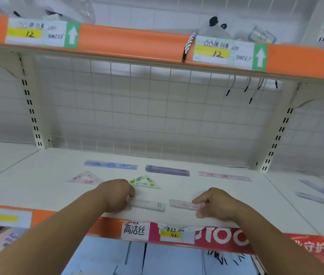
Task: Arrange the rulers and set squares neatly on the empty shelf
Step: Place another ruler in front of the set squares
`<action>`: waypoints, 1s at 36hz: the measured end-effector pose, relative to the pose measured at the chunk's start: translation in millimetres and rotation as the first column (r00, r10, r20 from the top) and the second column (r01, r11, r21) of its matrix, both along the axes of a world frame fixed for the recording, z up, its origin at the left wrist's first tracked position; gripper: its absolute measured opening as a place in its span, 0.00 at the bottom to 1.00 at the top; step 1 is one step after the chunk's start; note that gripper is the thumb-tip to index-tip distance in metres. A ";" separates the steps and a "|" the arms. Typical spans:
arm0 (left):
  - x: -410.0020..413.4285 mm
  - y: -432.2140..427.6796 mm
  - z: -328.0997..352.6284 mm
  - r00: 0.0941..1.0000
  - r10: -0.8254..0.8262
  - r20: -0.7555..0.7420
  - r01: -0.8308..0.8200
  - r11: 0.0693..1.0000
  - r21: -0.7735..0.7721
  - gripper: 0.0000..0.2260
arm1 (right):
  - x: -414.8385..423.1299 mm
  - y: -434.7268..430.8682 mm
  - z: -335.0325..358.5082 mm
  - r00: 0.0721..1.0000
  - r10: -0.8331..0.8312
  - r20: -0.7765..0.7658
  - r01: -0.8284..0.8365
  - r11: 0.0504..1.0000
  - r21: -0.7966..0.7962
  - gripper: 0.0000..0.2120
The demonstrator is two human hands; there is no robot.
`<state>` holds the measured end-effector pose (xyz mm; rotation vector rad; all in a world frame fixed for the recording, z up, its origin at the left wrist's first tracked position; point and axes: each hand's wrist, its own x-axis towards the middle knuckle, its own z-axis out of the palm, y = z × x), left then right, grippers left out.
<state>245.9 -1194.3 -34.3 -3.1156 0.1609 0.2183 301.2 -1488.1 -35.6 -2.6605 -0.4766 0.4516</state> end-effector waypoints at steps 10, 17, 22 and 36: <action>3.8 -3.8 -4.4 1.000 0.018 0.011 -0.018 0.999 -0.029 0.18 | -3.5 -2.7 -0.7 1.000 -0.010 -0.019 0.011 1.000 0.006 0.24; 1.9 -2.2 -0.8 1.000 0.024 -0.011 -0.025 0.999 -0.027 0.21 | -2.3 -3.4 -2.3 0.999 -0.013 -0.034 0.014 0.999 0.032 0.24; -3.1 9.7 4.7 0.996 0.085 -0.024 -0.085 0.996 0.010 0.24 | -1.7 -3.2 -0.9 1.000 -0.005 -0.024 0.005 1.000 0.013 0.24; -30.2 39.7 17.5 0.943 0.304 -0.137 -0.295 0.952 0.086 0.22 | 2.1 -12.1 2.1 1.000 -0.011 0.024 0.013 0.997 -0.076 0.11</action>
